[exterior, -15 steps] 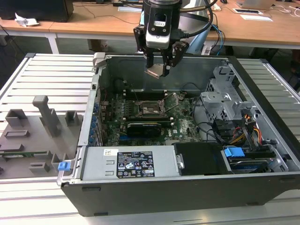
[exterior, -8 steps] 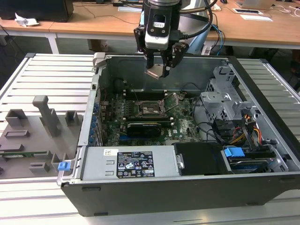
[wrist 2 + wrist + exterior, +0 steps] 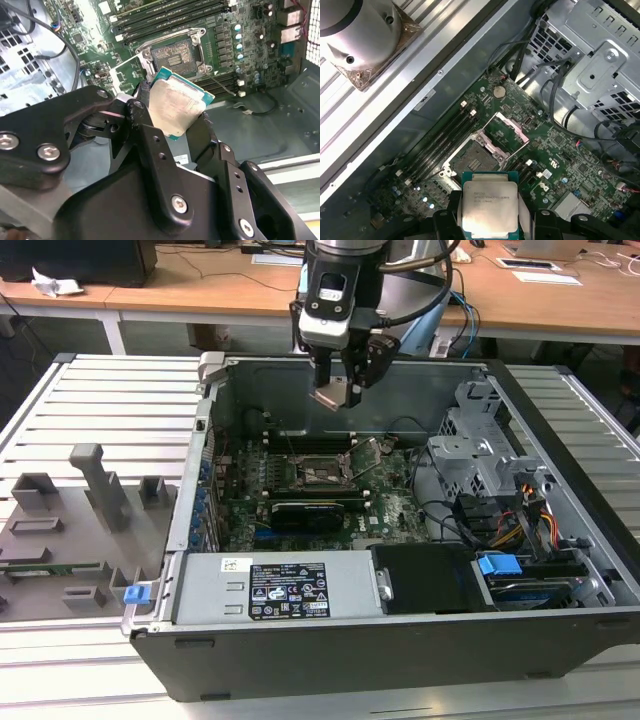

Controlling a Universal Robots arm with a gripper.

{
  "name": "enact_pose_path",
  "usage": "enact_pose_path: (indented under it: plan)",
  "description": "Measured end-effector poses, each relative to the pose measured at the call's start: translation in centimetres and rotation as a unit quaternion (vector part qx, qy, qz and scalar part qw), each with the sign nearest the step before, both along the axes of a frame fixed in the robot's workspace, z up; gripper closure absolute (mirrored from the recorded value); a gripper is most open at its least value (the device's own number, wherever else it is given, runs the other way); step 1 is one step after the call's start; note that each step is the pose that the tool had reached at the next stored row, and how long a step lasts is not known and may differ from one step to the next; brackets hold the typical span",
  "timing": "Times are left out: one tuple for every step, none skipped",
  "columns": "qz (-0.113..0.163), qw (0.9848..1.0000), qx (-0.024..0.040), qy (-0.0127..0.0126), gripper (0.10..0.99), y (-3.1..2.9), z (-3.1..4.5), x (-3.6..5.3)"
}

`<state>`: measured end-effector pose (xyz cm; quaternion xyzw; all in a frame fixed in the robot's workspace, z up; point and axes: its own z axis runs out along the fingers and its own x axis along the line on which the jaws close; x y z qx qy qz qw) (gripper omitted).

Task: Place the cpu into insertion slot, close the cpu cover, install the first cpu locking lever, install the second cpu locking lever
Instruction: 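Place the cpu into insertion slot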

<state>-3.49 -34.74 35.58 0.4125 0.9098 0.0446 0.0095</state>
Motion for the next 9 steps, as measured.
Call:
enact_pose_path:
  plan:
    - [-0.007, 1.0, 0.0, 0.0, 0.549, 0.0, -0.02, 0.0]
    - [-0.011, 0.9999, 0.0, 0.0, 0.549, 0.0, -0.03, 0.0]
    - [-0.014, 0.9999, 0.0, 0.0, 0.549, 0.0, -0.04, 0.0]
    - [-0.016, 0.9999, 0.0, 0.0, 0.549, 0.0, -0.05, 0.0]
    - [-0.018, 0.9998, -0.0001, 0.0, 0.549, 0.0, -0.05, 0.0]
    - [-0.02, 0.9998, 0.0, 0.0, 0.549, 0.0, -0.06, 0.0]
    - [-0.022, 0.9998, 0.0, 0.0, 0.549, 0.0, -0.06, 0.0]
    - [-0.024, 0.9997, 0.0, 0.0, 0.549, 0.0, -0.07, 0.0]
    - [-0.026, 0.9997, -0.0001, 0.0, 0.549, 0.0, -0.07, 0.0]
